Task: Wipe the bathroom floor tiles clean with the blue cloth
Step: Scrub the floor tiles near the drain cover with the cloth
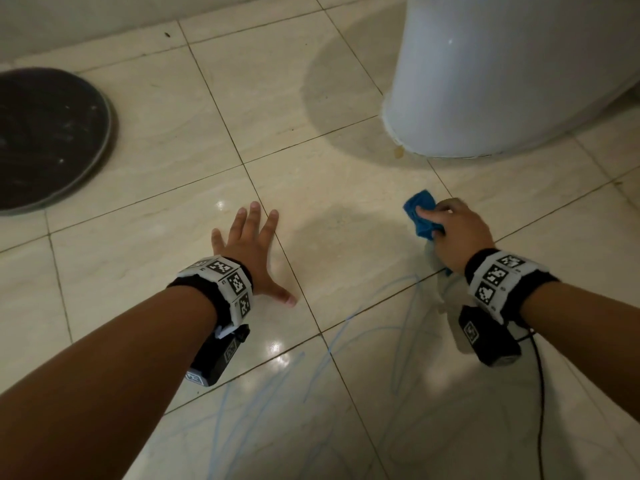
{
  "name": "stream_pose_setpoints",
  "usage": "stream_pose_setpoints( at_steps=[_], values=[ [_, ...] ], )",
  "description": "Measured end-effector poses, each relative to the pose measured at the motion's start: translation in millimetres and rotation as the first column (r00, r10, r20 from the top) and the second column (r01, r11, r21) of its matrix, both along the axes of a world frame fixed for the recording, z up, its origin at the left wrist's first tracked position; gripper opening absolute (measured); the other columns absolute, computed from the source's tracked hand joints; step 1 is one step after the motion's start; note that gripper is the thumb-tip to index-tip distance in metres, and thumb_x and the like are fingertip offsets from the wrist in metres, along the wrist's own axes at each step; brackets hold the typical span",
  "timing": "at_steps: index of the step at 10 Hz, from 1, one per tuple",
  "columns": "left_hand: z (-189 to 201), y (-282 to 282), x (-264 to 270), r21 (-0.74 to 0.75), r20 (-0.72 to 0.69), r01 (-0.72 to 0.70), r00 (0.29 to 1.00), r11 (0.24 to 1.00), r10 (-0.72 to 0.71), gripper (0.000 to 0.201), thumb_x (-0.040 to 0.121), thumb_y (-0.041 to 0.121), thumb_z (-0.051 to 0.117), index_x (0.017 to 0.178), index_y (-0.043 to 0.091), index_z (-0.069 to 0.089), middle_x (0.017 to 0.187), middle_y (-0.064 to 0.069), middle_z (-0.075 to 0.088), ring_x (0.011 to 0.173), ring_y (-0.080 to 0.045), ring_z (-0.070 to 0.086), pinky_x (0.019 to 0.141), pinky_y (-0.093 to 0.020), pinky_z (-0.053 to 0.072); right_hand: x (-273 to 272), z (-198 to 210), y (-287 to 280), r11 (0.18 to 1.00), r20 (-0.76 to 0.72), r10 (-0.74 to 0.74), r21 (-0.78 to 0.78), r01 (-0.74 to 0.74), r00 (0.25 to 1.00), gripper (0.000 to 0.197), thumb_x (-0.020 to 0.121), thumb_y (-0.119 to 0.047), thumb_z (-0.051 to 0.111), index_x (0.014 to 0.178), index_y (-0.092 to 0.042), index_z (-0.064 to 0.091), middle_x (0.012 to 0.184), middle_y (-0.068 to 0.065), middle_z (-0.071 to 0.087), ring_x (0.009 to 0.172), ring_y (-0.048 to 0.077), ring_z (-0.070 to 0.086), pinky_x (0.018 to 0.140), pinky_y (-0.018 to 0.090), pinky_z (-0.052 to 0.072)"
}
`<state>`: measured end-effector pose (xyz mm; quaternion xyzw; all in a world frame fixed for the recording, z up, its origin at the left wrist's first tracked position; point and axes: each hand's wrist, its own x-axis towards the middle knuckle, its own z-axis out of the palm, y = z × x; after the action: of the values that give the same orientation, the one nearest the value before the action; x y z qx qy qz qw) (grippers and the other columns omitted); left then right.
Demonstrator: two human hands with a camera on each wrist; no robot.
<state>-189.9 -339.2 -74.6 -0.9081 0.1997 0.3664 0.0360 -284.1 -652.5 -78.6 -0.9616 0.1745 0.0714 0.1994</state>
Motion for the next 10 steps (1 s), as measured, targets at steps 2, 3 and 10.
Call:
stream_pose_setpoints(
  at_steps=[2,3,10],
  values=[
    [0.7,-0.4,-0.3,0.008,0.009,-0.001,1.0,1.0,0.001,0.152,0.049,0.074,0.078,0.145,0.028,-0.031,0.151,-0.002,-0.039,0.143,-0.024,-0.029,0.116,-0.058,-0.004,-33.4,2.2,73.6,0.868,-0.029,0.482,0.151,-0.473,0.875,0.047,0.086,0.004,0.051,0.124,-0.022,0.061,0.118,0.004,0.053,0.101,0.021,0.053,0.083,0.017,0.034],
    [1.6,-0.6,-1.2,0.005,0.015,0.003,1.0,1.0,-0.003,0.152,0.049,0.073,0.078,0.146,0.028,-0.03,0.152,-0.003,-0.038,0.143,-0.024,-0.028,0.116,-0.058,-0.003,-18.2,2.5,57.3,0.9,-0.034,0.425,0.116,-0.419,0.904,0.05,0.085,0.007,0.051,0.123,-0.024,0.062,0.123,0.004,0.054,0.106,0.021,0.053,0.091,0.015,0.032],
    [1.4,0.8,-0.9,-0.031,0.007,-0.005,1.0,0.999,0.005,0.151,0.05,0.069,0.08,0.147,0.028,-0.028,0.153,-0.002,-0.037,0.143,-0.024,-0.028,0.115,-0.058,-0.004,-24.5,1.2,102.9,0.937,-0.057,0.333,0.135,-0.323,0.941,0.049,0.087,-0.004,0.054,0.132,-0.024,0.052,0.125,0.007,0.045,0.108,0.023,0.048,0.097,0.029,0.042]
  ],
)
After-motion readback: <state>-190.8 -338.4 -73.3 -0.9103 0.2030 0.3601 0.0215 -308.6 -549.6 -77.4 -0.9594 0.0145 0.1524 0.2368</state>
